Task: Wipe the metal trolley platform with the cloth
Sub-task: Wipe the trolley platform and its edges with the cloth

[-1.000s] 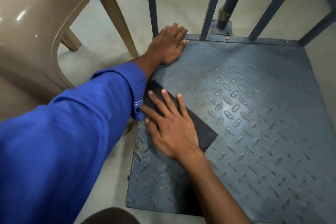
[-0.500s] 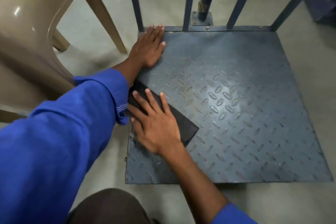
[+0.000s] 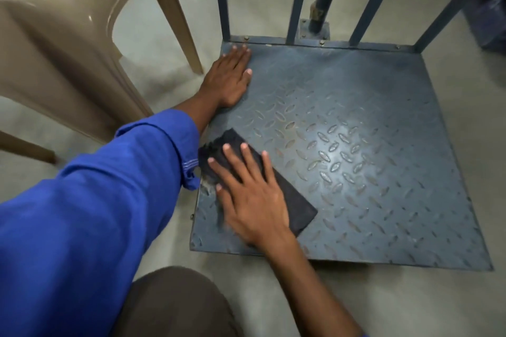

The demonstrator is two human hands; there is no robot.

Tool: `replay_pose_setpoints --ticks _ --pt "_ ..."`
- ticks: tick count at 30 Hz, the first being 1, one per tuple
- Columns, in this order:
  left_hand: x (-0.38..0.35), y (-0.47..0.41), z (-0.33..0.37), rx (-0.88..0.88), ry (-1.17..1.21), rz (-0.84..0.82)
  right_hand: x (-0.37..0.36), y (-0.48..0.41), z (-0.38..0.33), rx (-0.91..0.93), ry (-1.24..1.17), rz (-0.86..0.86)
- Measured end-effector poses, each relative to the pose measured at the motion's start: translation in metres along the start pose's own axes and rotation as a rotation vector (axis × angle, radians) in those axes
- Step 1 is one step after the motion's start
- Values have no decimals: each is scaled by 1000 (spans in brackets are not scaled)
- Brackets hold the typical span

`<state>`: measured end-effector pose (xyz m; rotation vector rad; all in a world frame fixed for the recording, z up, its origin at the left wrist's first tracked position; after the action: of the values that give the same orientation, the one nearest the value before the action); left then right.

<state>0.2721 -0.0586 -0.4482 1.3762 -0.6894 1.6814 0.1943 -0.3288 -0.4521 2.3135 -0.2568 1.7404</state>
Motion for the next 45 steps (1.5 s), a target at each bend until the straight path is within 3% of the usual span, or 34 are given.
replay_pose_setpoints --ticks 3,10,14,19,26,28,34,43,45 --pt "0 9 3 15 5 -4 -7 37 -7 38 -17 -3" --pt "-4 18 3 4 -8 -6 7 -7 45 -332 -34 120" --pt "-6 30 5 -9 16 -5 4 -32 28 -264 -19 93" --pt "-9 46 6 -15 41 -3 1 34 11 92 10 -39" --pt "-11 47 6 -18 43 -5 16 12 65 -167 -17 36" --pt "-11 46 6 -12 46 -4 11 -2 49 -145 -10 23" --pt "-10 49 7 -20 82 -1 -10 45 -15 167 16 -64" --pt "-12 59 -10 -7 362 96 7 46 40 -77 -19 35" --pt "-6 66 -16 96 464 115 7 40 46 -112 -30 40"
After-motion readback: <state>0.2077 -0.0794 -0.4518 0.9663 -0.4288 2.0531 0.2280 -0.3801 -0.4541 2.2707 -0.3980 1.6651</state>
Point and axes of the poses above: each hand's wrist, its own y-axis away from the middle knuckle, its own x-axis out of the back of the hand, z = x × y, the point moved 3 cm from there along -y, towards the middle knuckle, and after that the axes turned 6 degrees about -z, right-handed, at the moved point
